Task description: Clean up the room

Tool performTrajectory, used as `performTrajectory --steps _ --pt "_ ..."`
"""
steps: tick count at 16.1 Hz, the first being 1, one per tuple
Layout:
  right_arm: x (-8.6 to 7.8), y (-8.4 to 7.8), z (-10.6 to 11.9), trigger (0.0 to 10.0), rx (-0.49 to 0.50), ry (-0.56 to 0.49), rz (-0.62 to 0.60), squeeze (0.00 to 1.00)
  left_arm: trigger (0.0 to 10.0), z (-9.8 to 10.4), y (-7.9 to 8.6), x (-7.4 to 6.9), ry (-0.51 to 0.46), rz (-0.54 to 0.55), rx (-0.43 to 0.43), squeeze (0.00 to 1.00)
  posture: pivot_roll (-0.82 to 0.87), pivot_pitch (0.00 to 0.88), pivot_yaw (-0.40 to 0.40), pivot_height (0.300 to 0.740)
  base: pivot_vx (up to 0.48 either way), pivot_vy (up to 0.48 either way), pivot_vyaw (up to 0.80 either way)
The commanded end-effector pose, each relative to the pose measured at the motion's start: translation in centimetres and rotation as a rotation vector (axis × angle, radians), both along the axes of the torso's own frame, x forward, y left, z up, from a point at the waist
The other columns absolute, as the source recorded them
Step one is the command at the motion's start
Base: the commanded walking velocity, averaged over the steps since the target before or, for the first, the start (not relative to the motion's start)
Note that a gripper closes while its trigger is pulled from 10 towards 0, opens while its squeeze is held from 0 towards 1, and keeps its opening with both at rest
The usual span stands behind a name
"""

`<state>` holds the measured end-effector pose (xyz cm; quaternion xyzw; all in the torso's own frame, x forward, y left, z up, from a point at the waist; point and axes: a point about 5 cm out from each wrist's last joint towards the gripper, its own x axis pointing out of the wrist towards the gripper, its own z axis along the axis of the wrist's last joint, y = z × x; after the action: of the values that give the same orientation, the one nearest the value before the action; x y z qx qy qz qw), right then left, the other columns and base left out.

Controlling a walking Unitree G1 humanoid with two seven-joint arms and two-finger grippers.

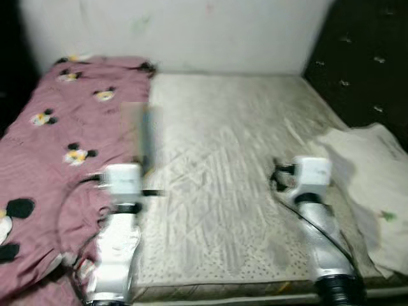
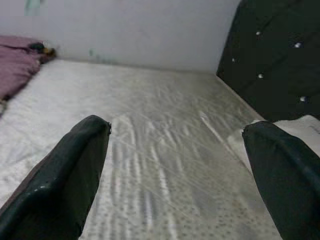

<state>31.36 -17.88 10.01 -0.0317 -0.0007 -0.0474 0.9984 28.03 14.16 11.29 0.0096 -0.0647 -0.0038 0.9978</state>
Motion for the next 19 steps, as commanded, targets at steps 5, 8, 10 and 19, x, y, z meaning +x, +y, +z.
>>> performTrajectory --steps 5,8,10,19 --pt "0.4 1.23 0.4 10.0 0.012 -0.017 0.038 0.0 10.0 0.3 1.08 0.03 -0.017 0.043 -0.011 0.0 0.01 0.0 -0.01 0.74 0.0 0.0 0.0" --pt "0.48 1.32 0.39 10.0 0.012 -0.018 0.043 0.0 10.0 0.16 1.14 0.03 -0.011 0.053 -0.019 0.0 0.01 0.0 -0.012 0.74 0.0 0.0 0.0" --pt "0.48 1.3 0.25 10.0 0.012 -0.016 0.046 0.0 10.0 -0.18 1.28 -0.17 -0.002 0.06 -0.004 0.0 0.02 0.0 -0.011 0.74 0.0 0.0 0.0" --pt "0.88 1.58 0.3 10.0 0.007 -0.021 0.061 0.0 10.0 -0.32 1.14 -0.07 0.004 0.048 0.001 0.0 0.02 0.0 -0.012 0.74 0.0 -0.029 0.0"
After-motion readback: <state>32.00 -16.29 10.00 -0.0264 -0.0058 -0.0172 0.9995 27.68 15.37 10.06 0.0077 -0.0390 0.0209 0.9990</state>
